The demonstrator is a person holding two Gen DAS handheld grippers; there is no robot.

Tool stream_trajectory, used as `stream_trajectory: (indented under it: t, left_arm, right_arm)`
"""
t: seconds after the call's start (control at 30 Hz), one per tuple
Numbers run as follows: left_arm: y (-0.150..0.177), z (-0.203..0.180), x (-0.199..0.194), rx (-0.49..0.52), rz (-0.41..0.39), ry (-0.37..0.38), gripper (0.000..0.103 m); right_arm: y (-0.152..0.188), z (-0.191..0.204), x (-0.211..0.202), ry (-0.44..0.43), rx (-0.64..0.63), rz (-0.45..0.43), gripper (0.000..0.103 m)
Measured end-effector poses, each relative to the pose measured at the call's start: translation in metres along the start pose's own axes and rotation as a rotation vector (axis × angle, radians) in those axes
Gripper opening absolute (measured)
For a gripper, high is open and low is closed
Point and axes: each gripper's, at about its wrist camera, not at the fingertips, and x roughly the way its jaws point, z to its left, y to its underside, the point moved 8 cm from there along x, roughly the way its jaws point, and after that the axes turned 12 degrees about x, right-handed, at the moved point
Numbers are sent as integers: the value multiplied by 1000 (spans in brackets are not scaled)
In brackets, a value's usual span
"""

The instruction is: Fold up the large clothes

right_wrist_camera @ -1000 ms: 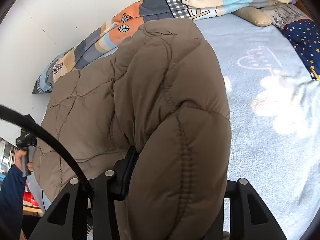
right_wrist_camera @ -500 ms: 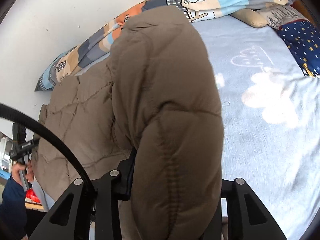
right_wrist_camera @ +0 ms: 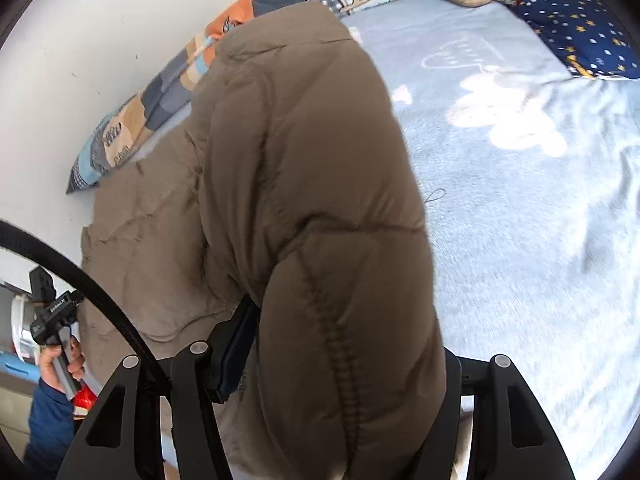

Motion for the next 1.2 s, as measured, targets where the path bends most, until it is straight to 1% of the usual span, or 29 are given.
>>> stream_trajectory:
  t: [0.07,0.1,0.17,0.2,0.27,0.33,0.4,0.43,0.5,0.53,0.6,0.63,0.67,0.7,0.73,0.77,0.8,0.87,0.97,1.03,1.1,1.13,1.17,1.2]
  left_arm:
    - [-1,-6,-26,40,-42,-28,68]
    - [0,-10,-44,64,-69,-33,72]
    - [-1,-18,-66,87,-100,-53,73]
    - [-1,-22,-77,101,-118,-52,73]
    - [1,-35,-95,120,-146,-32,73]
    - [5,-47,-104,139,-162,-9,75]
    - [15,-56,-107,169,-158,2,75]
    - [19,-59,-105,186,-154,3,75]
    - [25,-68,-99,215,-153,7,75]
    - [30,-71,-94,224,-141,-3,75]
    - [40,-78,-89,240,-127,-6,75]
    - [45,-85,-85,259,-137,-12,75]
    - [51,-92,-83,288,-138,-26,75]
    - [56,-102,-81,321,-144,-42,75]
    - [62,-112,-80,354,-163,-52,75]
    - [68,-122,-79,380,-184,-67,75]
    - [76,-133,-77,406,-210,-89,75]
    - [91,-154,-70,470,-241,-112,75]
    - [109,-182,-51,570,-260,-190,75]
    - [111,-188,-39,596,-244,-221,75]
    - [107,-184,-23,591,-214,-241,75]
    - [102,-176,-12,574,-182,-259,77]
    - [96,-168,-1,542,-143,-255,81]
    - [92,-162,5,512,-124,-236,85]
  right_arm:
    - [8,2,-19,-5,-6,-26,63]
    - [14,5,-33,-11,-17,-49,63]
    - [23,9,-48,-26,-24,-69,64]
    - [28,8,-56,-10,-22,-87,64]
    - [30,5,-72,-18,-7,-115,64]
    - [31,2,-82,-29,1,-136,64]
    - [29,2,-85,2,-2,-158,65]
    - [27,5,-86,19,-12,-179,65]
    - [15,8,-89,80,-52,-244,75]
    - [10,7,-89,89,-58,-253,75]
    - [5,5,-82,44,-23,-204,75]
    - [3,4,-83,40,2,-200,75]
    - [2,6,-88,37,2,-223,75]
    - [3,13,-99,34,-18,-278,75]
    - [7,19,-106,47,-32,-306,75]
    - [14,25,-112,48,-50,-312,67]
    - [24,36,-115,31,-70,-309,54]
    - [52,48,-111,33,-103,-286,41]
    - [106,63,-79,86,-188,-212,39]
    - [126,64,-62,122,-207,-178,39]
    - [133,63,-48,133,-208,-165,39]
    - [134,61,-38,156,-213,-140,39]
    - [132,57,-30,174,-211,-122,39]
    - [127,54,-20,185,-208,-115,39]
